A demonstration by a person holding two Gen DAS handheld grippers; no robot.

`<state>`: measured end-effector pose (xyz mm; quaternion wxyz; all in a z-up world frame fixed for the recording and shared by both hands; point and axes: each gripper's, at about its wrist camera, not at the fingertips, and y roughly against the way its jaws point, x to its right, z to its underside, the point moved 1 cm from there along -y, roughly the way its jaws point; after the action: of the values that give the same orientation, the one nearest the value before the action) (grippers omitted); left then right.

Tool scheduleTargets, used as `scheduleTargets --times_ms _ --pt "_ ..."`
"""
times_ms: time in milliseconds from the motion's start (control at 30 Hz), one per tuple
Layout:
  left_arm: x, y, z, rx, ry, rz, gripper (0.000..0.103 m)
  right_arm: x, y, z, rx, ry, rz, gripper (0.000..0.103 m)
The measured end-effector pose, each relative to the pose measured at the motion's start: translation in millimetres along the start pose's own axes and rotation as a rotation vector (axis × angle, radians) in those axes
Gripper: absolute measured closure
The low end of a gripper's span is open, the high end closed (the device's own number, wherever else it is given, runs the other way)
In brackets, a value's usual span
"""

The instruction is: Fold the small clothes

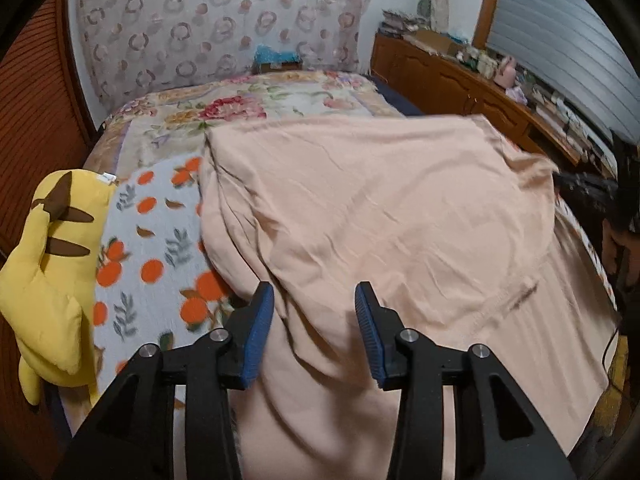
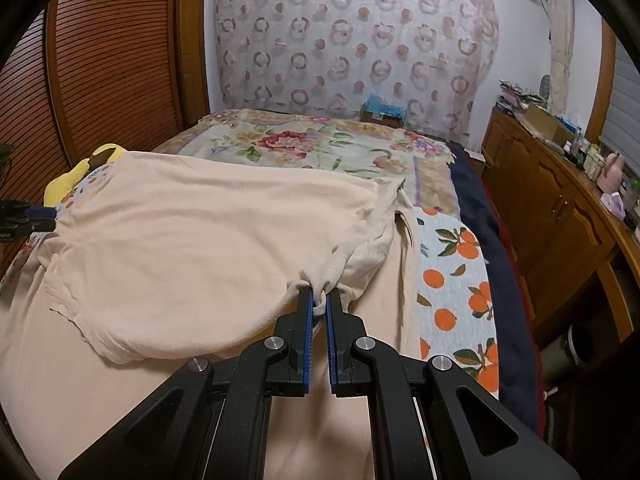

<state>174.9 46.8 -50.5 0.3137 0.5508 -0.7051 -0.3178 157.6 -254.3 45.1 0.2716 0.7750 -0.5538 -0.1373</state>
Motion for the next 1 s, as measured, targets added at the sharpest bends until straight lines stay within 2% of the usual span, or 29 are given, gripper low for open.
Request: scheduleTargets --times_ms 167,233,267,300,333,500,733,900,1000 --pt "1 -19 8 -0.069 -0.002 -0.024 0.060 -1 -3 0 -0.009 0.002 0.004 0.097" --pt "0 -18 7 -0.050 0.004 -0.020 0.063 -1 -3 0 -0.008 0.001 0.001 0.097" --pt "2 -15 6 -0.034 -0.004 -0.008 0.086 -1 -3 0 -0.007 0.001 0.001 0.097" --pt "5 -11 6 -0.014 -0.018 0.005 0.097 -1 -3 0 -0.005 0.002 0.000 0.097" --pt "8 -6 5 0.010 -0.028 0.007 0.099 -1 -2 0 0.000 0.003 -0.001 0.097" --pt "15 27 -2 0.128 -0.051 0.008 0.099 0 4 2 0.023 0.011 0.001 0.097" --pt "11 52 -6 0.178 -0.022 0.012 0.100 2 11 3 0.057 0.001 0.000 0.098" --pt "11 85 7 0.240 -0.006 0.024 0.100 7 41 13 0.097 -0.014 -0.035 0.098" --pt "7 105 22 0.265 0.005 0.036 0.100 9 65 30 0.109 -0.015 -0.053 0.098"
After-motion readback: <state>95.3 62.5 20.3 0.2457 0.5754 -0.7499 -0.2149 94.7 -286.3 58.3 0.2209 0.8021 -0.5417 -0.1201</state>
